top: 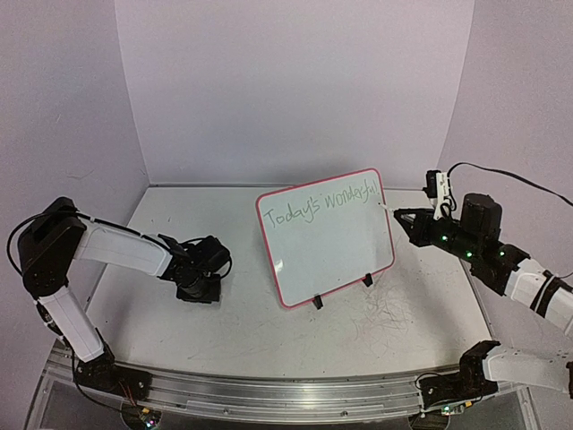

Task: Write a sentence on the whiteboard
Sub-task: Pick up the pen cap from the center of the board, then insert the whiteboard marker without the cap into the pen cap.

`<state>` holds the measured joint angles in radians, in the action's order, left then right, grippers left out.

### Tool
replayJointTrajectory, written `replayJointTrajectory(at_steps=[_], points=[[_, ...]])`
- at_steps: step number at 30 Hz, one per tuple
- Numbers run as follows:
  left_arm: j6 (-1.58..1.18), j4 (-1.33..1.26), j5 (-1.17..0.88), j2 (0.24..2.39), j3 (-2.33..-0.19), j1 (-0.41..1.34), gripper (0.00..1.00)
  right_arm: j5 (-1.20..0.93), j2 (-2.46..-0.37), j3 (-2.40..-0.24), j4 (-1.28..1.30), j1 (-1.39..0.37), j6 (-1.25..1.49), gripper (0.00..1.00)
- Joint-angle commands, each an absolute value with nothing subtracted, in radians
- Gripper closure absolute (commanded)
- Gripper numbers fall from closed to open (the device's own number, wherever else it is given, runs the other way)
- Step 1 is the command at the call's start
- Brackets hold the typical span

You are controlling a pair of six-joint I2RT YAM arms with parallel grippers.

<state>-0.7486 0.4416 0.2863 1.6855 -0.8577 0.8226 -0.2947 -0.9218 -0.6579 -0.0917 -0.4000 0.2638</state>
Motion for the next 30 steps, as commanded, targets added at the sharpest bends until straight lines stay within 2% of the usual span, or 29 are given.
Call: replayJointTrajectory(at_steps=[1,3,12,21,24,30], points=[[-0.768,0.460,0.247,1.723,-0.838,0.846,0.97,-0.306,-0.917,-0.657,-0.147,-0.407,0.272,1.00],[-0.770,0.464,0.259,1.703,-0.832,0.853,1.00,-0.307,-0.917,-0.653,-0.147,-0.408,0.271,1.00],[-0.710,0.471,0.341,1.486,-0.829,0.875,1.00,-0.330,-0.930,-0.668,-0.088,-0.412,0.252,1.00],[-0.386,0.515,0.432,1.106,-0.969,0.876,1.00,-0.374,-0.971,-0.717,0.072,-0.447,0.213,1.00],[-0.254,0.501,0.373,1.033,-1.032,0.877,1.00,-0.407,-0.999,-0.734,0.099,-0.480,0.221,1.00],[0.001,0.449,0.112,1.009,-1.055,0.893,1.00,-0.452,-1.119,-0.806,0.121,-0.646,0.247,1.00]])
